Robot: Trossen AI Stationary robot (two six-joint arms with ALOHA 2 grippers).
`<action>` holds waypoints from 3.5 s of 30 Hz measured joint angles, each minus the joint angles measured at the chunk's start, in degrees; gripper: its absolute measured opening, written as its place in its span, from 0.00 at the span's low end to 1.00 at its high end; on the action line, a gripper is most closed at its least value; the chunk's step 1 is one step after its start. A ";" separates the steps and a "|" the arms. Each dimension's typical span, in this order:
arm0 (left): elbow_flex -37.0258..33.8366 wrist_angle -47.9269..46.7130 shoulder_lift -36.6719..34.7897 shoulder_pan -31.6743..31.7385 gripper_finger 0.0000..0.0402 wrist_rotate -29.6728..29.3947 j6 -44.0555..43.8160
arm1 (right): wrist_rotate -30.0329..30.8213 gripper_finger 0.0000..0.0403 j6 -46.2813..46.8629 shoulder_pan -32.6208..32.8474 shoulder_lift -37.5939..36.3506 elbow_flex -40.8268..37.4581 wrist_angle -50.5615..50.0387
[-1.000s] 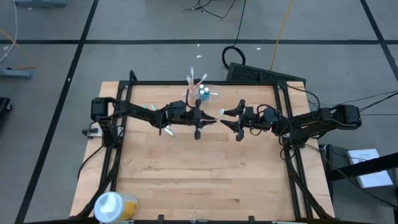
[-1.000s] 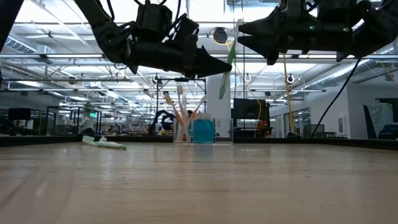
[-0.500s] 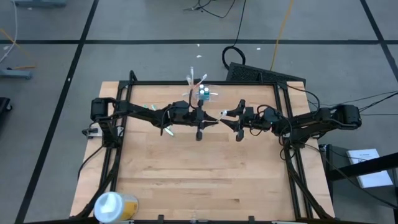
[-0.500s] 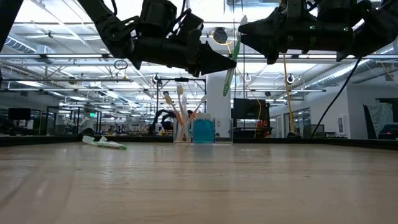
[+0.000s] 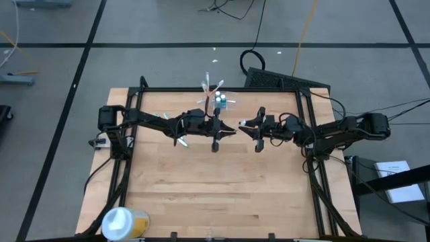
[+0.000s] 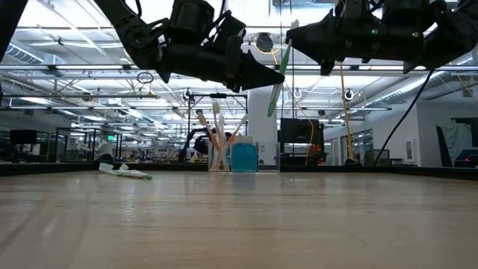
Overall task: Pick & Place toothbrushing station
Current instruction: Put the green toothbrush into the transparent organizer
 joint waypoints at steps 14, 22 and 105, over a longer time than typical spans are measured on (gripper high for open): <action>0.00 -0.60 0.00 -0.03 0.08 -2.50 -0.86 | 0.07 0.04 -1.16 -0.02 1.66 0.04 0.99; 0.00 -7.15 -4.14 -0.05 0.22 -12.43 -1.85 | 1.76 0.03 -1.88 -0.22 1.66 0.09 -0.10; -17.86 -7.78 -22.97 17.18 0.58 -7.54 -12.67 | -6.50 0.41 3.17 -28.50 22.99 29.00 -36.60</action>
